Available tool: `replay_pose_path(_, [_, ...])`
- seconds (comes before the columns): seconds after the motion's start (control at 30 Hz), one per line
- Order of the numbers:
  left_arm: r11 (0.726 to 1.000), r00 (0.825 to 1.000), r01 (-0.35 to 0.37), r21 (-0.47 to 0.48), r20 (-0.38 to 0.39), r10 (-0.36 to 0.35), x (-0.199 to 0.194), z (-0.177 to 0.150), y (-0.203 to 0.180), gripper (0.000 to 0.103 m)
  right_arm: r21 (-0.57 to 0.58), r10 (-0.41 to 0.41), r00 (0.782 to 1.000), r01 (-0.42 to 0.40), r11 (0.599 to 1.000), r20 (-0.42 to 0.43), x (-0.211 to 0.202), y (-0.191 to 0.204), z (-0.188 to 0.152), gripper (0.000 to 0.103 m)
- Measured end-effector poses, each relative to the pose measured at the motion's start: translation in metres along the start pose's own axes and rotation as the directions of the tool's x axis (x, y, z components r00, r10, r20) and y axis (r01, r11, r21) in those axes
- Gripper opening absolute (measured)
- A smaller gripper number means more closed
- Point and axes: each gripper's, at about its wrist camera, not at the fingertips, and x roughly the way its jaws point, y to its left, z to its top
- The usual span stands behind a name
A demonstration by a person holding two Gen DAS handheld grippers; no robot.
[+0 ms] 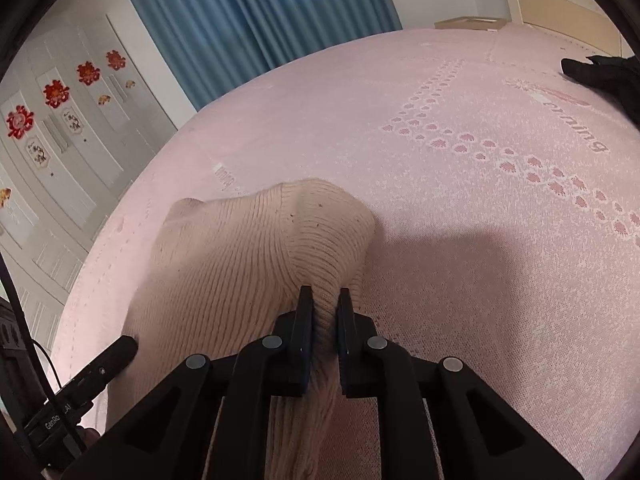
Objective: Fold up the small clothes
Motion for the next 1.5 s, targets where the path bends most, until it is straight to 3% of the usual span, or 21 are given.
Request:
replay_pose_path(0.1, [1.0, 1.0, -0.008, 0.009, 0.001, 0.008, 0.0, 0.0, -0.001, 0.069, -0.008, -0.005, 1.0, 0.005, 1.0, 0.003, -0.001, 0.001, 0.0, 0.014])
replay_pose_path(0.17, [1.0, 1.0, -0.016, 0.017, 0.005, 0.015, 0.0, 0.001, -0.001, 0.07, -0.017, -0.008, 1.0, 0.008, 1.0, 0.008, -0.003, 0.001, 0.001, 0.021])
replay_pose_path(0.5, [1.0, 1.0, -0.005, 0.006, 0.009, 0.005, 0.002, 0.004, 0.003, 0.07, 0.073, 0.116, 0.993, -0.116, 0.991, 0.004, -0.011, -0.016, 0.004, 0.036])
replay_pose_path(0.9, [0.999, 1.0, 0.027, -0.043, -0.009, -0.028, 0.006, 0.004, 0.01, 0.072, 0.15, 0.229, 0.973, -0.222, 0.963, -0.031, 0.0, -0.023, 0.004, 0.033])
replay_pose_path(1.17, [0.999, 0.999, 0.031, -0.045, -0.005, -0.031, 0.006, 0.003, 0.011, 0.072, 0.132, 0.214, 0.977, -0.212, 0.968, 0.002, -0.005, -0.018, 0.006, 0.012])
replay_pose_path(1.5, [0.997, 0.999, 0.05, -0.064, -0.013, -0.051, 0.007, 0.005, 0.015, 0.072, 0.127, 0.205, 0.978, -0.206, 0.97, 0.023, -0.008, -0.019, 0.007, 0.011])
